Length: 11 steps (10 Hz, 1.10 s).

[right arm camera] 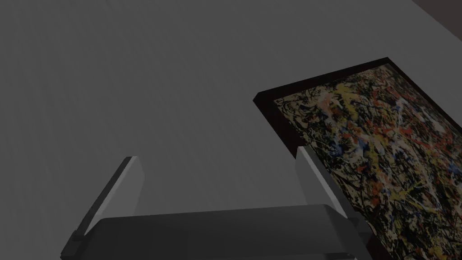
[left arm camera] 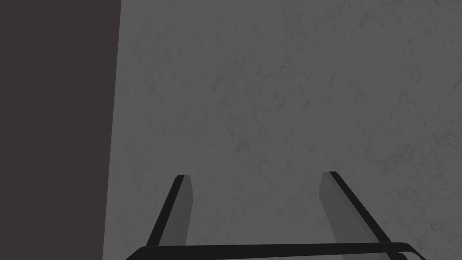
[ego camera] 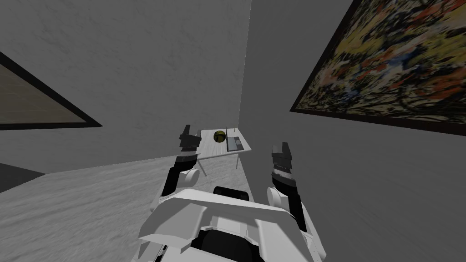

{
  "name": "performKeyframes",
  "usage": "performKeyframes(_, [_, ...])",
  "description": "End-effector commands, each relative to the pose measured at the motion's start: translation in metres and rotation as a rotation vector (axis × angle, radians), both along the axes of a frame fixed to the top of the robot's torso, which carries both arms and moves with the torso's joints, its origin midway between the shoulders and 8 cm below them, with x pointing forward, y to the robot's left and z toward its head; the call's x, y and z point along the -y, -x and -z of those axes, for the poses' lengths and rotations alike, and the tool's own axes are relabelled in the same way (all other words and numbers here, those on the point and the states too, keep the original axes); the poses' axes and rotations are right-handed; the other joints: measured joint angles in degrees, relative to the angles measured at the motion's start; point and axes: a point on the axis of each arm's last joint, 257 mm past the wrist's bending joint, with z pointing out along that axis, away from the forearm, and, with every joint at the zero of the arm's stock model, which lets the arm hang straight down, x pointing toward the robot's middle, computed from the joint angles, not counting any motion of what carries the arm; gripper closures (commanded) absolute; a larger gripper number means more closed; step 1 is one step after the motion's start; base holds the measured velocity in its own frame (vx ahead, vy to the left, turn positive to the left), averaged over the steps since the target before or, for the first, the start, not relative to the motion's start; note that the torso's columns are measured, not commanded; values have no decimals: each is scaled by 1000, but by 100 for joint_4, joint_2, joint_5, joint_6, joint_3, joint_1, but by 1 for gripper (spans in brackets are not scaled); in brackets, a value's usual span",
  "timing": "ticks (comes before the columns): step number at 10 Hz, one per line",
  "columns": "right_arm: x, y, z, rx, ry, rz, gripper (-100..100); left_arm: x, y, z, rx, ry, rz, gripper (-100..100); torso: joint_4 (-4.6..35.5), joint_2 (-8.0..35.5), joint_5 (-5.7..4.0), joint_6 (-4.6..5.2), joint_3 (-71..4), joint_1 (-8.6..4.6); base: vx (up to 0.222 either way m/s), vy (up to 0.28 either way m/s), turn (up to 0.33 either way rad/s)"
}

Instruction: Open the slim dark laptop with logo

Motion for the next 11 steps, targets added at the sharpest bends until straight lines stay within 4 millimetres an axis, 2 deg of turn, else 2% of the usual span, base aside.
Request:
performKeyframes(1, [0, 0, 0, 0, 0, 0, 0, 0, 0, 0, 0, 0, 0, 0, 235, 232, 0, 0, -467, 0, 0, 0, 0])
performKeyframes(9, [0, 0, 0, 0, 0, 0, 0, 0, 0, 0, 0, 0, 0, 0, 3537, 3539, 0, 0, -7073, 0, 0, 0, 0])
performKeyframes(10, [-1, -1, 3, -15, 42, -6, -100, 0, 0, 0, 0, 0, 0, 0, 3960, 3962, 0, 0, -7919, 0, 6, 13, 29])
performKeyframes(11, [-2, -2, 6, -30, 76, -7, -100, 0, 0, 0, 0, 0, 0, 0, 4149, 4155, 1, 0, -8313, 3, 2, 38, 34])
